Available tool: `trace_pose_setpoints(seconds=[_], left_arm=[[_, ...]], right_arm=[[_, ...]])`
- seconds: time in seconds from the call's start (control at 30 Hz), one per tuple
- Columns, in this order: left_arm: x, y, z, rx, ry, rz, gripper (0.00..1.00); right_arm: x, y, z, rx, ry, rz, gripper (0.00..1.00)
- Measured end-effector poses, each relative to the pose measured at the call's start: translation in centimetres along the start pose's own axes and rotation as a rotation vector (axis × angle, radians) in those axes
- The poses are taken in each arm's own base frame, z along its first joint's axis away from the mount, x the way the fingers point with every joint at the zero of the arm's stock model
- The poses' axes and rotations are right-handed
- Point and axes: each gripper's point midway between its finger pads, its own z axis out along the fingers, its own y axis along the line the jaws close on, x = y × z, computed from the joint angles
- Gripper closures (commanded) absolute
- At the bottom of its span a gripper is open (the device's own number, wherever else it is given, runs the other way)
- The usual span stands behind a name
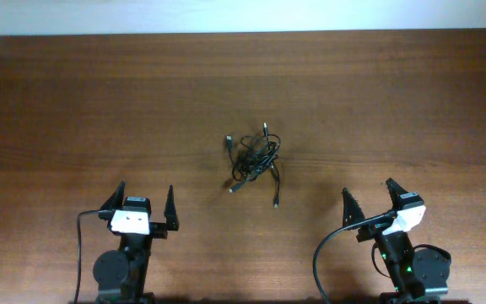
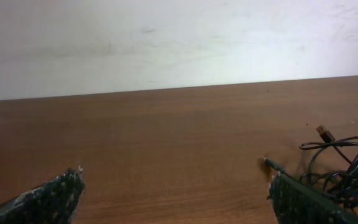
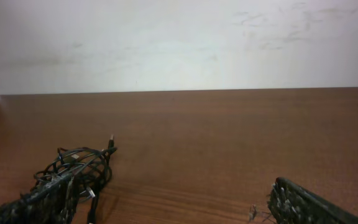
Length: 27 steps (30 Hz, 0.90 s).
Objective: Untangle cables
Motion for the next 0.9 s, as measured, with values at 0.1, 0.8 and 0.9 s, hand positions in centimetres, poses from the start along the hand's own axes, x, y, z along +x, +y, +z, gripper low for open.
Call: trace_pose_setpoints(seconds=[0.1,0.8,0.9], left_arm=[[0.0,0.0,0.0,0.0,0.0,0.0,0.01],[-0.2,0.0,0.0,0.0,-0.009,0.001,0.01],[-0.5,0.0,0.0,-0.001,-0.021,0.003,0.01]], right_arm=[[0.0,0.0,0.0,0.0,0.0,0.0,0.01],[-0.4,-2.9,-0.4,0.116,-0.017,0.007,0.01],[-0.8,-6.1,-1.2,0.254,-0.037,0.014,0.01]])
